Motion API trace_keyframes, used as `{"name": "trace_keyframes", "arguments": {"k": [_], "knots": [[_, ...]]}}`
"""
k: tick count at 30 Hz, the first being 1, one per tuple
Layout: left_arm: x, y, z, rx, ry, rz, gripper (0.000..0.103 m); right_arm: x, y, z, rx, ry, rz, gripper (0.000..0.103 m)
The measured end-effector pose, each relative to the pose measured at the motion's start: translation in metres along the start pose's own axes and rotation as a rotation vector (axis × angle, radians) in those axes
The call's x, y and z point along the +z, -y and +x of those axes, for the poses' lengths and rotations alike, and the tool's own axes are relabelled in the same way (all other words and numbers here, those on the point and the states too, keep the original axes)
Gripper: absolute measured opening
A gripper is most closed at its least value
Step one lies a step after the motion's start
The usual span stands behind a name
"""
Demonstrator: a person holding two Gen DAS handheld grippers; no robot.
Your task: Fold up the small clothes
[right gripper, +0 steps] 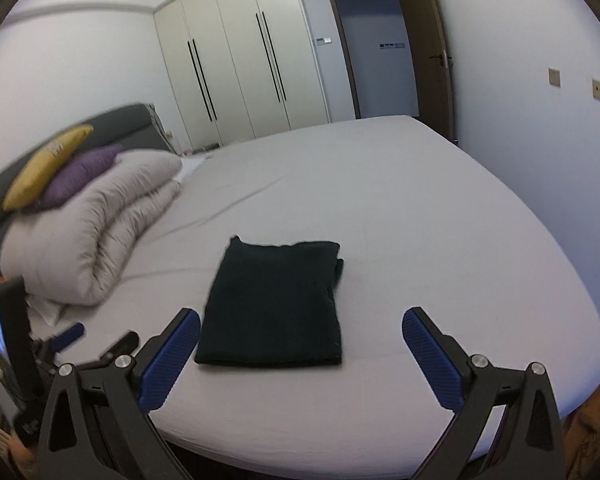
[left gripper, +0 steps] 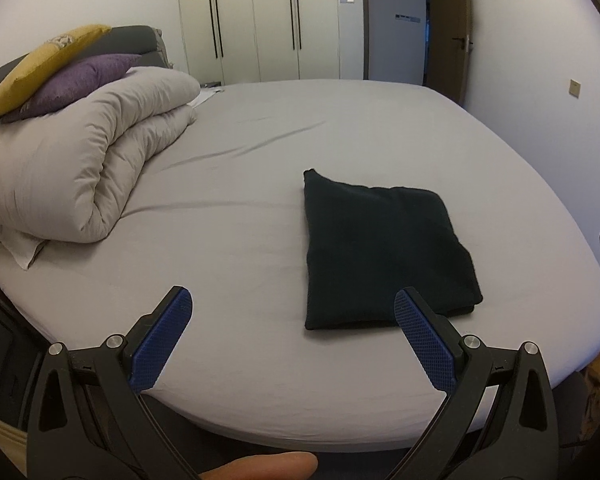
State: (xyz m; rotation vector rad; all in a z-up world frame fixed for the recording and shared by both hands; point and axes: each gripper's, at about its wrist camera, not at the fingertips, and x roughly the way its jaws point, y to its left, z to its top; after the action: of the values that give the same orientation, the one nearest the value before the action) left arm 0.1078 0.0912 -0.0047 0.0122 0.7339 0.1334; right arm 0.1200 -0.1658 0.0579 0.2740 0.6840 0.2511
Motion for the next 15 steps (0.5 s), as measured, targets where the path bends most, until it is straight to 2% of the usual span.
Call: {"name": "trace_keyframes", "arguments": {"k": [5,15], "knots": [[0.0,-0.005,0.01,0.001,-0.021,-0.014,0.103,-0.006,-0.009,0.012,-0.012,-0.042,-0.019,0.103],[-0.002,-0.003,0.016,-0.016,-0.04,-0.007,0.103,-0.014,-0.011,0.02,-0.029,-0.067,-0.009,0.103]]}}
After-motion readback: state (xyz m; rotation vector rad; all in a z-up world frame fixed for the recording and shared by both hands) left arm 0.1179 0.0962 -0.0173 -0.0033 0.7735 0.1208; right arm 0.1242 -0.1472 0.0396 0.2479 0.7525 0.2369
